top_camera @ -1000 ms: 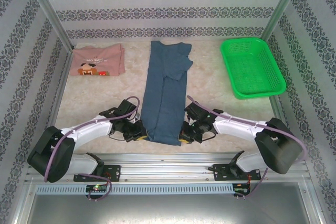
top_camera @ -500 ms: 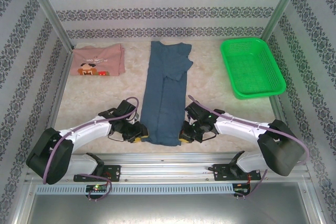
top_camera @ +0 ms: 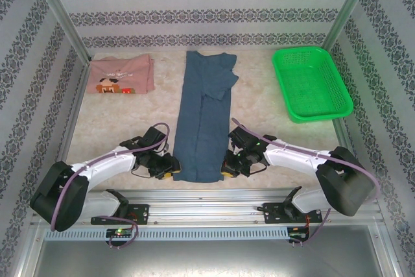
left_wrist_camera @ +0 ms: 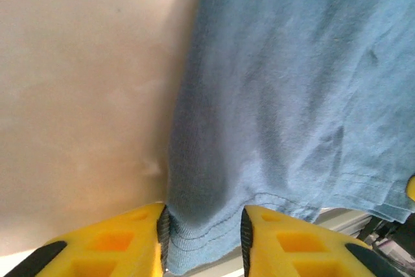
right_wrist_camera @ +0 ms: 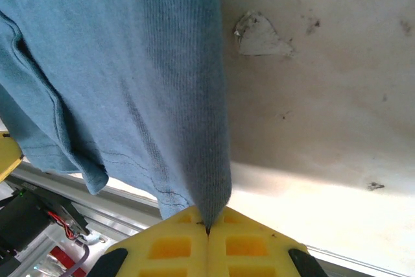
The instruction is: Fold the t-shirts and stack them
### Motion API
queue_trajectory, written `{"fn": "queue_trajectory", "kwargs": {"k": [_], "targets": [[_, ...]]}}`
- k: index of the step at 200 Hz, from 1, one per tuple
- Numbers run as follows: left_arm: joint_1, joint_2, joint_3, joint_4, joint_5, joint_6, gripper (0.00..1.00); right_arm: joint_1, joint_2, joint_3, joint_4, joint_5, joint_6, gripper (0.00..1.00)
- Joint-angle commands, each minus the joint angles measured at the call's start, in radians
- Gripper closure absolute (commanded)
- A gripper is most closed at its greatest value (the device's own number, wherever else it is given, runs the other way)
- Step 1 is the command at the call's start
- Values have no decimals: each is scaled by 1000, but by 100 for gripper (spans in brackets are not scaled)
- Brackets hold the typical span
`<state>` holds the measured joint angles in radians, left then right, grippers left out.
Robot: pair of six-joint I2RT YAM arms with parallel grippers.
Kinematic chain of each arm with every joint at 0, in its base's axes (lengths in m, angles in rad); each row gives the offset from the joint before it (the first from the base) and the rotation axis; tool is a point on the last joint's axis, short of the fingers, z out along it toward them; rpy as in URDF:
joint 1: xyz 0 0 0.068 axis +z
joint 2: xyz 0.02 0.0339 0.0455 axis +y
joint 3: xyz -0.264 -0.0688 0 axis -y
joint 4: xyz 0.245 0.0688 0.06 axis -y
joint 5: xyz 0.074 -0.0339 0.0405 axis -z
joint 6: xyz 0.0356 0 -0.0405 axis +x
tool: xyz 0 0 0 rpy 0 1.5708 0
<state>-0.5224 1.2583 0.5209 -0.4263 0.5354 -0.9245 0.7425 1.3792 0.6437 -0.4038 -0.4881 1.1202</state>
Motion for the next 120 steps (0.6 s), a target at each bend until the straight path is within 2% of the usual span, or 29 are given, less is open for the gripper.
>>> {"fn": "queue_trajectory", "kwargs": {"k": [1, 22, 38, 52, 76, 120], "targets": [[-7, 19, -11, 16, 16, -7, 69, 9, 12, -4, -7, -2, 1, 100], [-8, 47, -13, 31, 44, 5, 78, 8, 19, 0, -7, -3, -3, 100], [-7, 62, -1, 18, 57, 30, 93, 9, 19, 9, -11, -2, -9, 100], [-7, 25, 22, -18, 41, 42, 100, 9, 2, 25, -43, 12, -21, 100], [0, -44, 74, -93, 4, 54, 100, -3, -51, 47, -84, 35, -21, 100], [58, 12, 195, -93, 3, 80, 100, -80, -72, 145, -121, 39, -59, 100]]}}
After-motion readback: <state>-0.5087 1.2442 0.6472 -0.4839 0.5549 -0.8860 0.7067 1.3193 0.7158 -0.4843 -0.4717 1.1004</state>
